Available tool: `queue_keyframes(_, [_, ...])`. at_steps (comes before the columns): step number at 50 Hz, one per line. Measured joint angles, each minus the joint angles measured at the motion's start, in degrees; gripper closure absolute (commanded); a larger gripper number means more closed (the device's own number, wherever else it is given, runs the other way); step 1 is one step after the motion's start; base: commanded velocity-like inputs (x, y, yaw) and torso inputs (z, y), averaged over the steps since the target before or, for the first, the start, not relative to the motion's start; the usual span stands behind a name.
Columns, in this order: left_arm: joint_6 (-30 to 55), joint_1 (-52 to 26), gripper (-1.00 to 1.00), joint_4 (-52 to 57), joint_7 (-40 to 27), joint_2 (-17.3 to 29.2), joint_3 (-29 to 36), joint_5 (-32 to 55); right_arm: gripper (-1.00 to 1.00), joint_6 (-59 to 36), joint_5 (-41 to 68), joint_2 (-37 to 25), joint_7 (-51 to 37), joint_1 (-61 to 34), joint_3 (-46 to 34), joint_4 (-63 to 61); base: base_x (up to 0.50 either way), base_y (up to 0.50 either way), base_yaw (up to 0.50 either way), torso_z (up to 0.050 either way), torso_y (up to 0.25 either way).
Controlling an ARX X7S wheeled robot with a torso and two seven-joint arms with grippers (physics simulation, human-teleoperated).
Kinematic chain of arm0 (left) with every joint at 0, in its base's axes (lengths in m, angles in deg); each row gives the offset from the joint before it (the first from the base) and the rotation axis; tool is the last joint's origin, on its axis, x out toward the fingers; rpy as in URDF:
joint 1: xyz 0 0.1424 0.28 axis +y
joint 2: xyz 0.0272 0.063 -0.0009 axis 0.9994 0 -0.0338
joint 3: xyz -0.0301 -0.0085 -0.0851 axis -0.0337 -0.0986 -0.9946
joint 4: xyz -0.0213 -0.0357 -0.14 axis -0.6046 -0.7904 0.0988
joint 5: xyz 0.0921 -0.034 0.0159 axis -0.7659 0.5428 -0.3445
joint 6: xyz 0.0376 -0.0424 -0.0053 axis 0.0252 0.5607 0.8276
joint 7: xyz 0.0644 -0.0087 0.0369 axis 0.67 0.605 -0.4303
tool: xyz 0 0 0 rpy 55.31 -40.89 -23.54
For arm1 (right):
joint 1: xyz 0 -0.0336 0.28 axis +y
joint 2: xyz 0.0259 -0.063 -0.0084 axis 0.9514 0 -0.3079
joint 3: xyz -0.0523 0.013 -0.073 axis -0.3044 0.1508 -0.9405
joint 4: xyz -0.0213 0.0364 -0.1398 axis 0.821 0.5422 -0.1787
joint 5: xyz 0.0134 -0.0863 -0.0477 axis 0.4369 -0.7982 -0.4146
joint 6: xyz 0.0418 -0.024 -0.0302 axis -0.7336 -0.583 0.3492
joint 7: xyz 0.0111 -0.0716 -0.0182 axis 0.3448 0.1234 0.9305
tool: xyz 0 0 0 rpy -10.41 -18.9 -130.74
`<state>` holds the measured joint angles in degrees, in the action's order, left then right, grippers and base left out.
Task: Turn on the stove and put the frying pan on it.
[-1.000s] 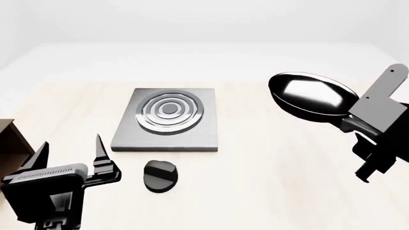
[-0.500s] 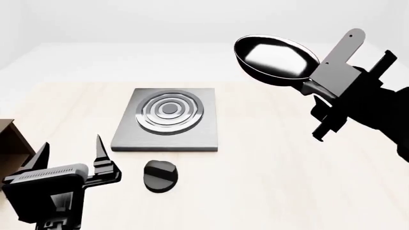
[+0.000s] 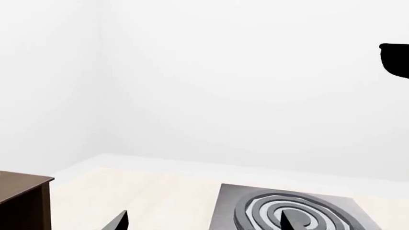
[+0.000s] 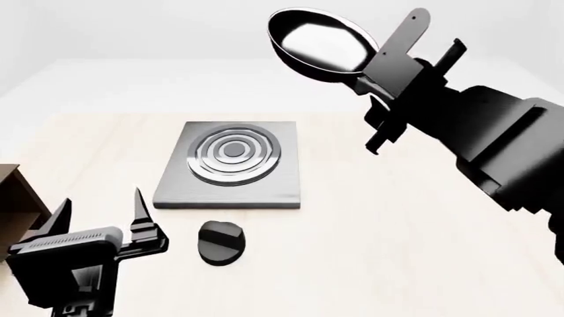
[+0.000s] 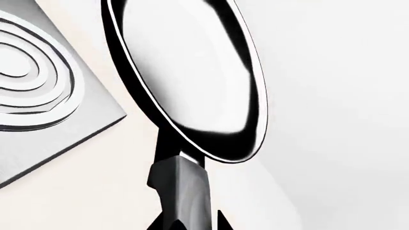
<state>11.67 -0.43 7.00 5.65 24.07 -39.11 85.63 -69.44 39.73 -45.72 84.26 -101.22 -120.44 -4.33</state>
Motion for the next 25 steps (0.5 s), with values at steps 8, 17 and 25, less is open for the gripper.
queue_keyframes(8, [-0.99, 0.03, -1.00, -0.54, -0.03, -0.04, 0.04, -0.20, 1.00, 3.81, -1.27, 5.40, -0.77, 0.31, -0.30, 5.57, 0.00, 0.00, 0.00, 0.000, 0.001])
queue_keyframes(17, [-2.31, 0.10, -1.00, -1.11, 0.59, 0.02, -0.25, 0.68, 1.00, 7.03, -2.69, 11.07, -1.69, 0.72, -0.94, 11.14, 0.00, 0.00, 0.00, 0.001, 0.002])
queue_keyframes(25, [-3.50, 0.35, -1.00, -1.38, 1.14, 0.19, -0.21, 0.91, 1.00, 9.51, -3.84, 15.48, -3.03, 0.95, -1.26, 16.27, 0.00, 0.00, 0.00, 0.000, 0.001])
